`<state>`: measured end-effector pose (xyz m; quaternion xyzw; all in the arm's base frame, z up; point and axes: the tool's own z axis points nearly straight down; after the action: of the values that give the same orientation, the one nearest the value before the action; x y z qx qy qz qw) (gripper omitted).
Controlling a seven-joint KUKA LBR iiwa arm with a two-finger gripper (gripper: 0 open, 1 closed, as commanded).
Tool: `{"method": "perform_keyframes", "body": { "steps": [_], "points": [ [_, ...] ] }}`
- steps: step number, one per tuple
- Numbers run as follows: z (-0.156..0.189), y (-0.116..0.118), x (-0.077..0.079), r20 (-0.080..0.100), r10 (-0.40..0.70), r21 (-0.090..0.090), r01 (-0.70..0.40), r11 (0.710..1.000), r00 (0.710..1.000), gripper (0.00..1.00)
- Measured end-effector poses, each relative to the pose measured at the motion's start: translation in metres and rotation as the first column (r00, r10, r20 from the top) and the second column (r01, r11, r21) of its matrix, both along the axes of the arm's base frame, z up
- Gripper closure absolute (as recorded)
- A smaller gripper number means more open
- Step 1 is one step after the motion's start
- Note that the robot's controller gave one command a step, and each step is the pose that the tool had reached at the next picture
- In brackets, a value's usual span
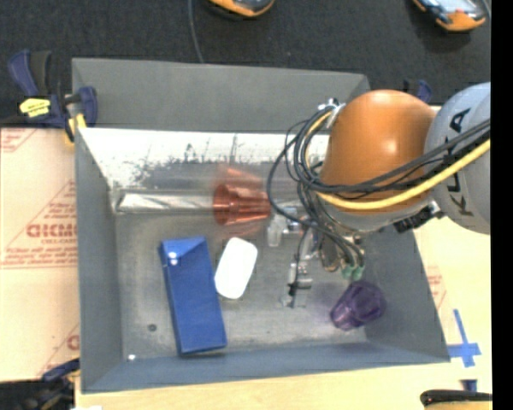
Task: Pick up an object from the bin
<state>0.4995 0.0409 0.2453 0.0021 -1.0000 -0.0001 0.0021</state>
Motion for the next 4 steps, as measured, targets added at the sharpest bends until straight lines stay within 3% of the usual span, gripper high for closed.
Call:
{"method": "perform_keyframes", "body": {
  "steps": [1,2,3,4],
  "points": [
    [0.003,0.000,0.002,0.007,-0.001,0.001,0.001,1.000,1.000,0.00],
    [-0.001,0.028,0.043,0.009,0.063,0.000,-0.063,0.998,0.998,0.00],
    [-0.056,0.046,0.065,0.017,0.044,0.001,-0.044,0.999,0.999,0.00],
    [-0.114,0.066,0.029,0.021,0.048,0.002,-0.048,0.999,0.999,0.00]
  ]
}}
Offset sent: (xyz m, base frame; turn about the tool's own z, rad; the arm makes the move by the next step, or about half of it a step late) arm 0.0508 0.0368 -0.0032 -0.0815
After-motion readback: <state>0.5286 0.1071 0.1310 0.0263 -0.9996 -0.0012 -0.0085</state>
